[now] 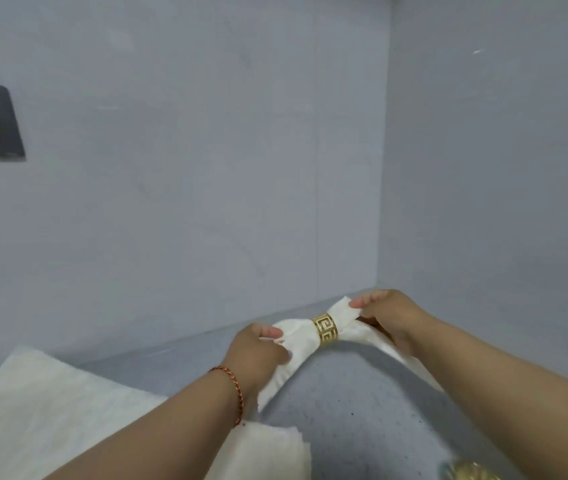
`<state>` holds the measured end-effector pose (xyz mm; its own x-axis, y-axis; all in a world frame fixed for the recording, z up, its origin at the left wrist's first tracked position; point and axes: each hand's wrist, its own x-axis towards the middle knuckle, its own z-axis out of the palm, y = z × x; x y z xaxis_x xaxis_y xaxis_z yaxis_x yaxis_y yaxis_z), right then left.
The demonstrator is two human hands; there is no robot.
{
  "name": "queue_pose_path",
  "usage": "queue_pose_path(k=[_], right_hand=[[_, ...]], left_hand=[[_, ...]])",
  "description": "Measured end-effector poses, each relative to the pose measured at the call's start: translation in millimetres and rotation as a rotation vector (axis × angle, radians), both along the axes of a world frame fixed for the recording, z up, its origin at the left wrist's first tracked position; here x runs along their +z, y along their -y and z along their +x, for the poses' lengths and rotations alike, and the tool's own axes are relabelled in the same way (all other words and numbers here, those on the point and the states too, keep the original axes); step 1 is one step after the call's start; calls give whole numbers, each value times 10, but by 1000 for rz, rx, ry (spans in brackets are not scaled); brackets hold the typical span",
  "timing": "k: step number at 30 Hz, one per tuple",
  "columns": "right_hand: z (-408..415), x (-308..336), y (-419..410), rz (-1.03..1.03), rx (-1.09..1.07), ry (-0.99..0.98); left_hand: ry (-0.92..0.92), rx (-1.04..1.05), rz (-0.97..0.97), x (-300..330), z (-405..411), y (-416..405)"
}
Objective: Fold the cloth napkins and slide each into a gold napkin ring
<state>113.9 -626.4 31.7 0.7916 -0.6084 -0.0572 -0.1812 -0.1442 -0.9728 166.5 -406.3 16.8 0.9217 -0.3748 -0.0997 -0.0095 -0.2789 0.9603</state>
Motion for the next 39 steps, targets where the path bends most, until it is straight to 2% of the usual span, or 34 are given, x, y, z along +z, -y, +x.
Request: queue_pose_path(k=[4,10,14,22,28,34,39], right_hand=[[472,-88,204,-97,41,-80],[1002,-276,377,-72,47,-64],[1216,-382,465,-173,70,-123],[1265,-415,488,-539,120,-337],[931,-27,274,-686,33,-348],[523,241,-240,-660,171,-257],[92,397,-1001,-747,313,-205]], left_hand=[[-49,-34,12,-86,395,301],[-85,-40,-3,-226,959,596],[-114,-36,-1,-364,1170,724],[111,-116,214,-283,1150,776],[200,-150,270,-130,830,388],[231,-147,291,-8,409,-238],[240,-109,233,22,-60,-1021]])
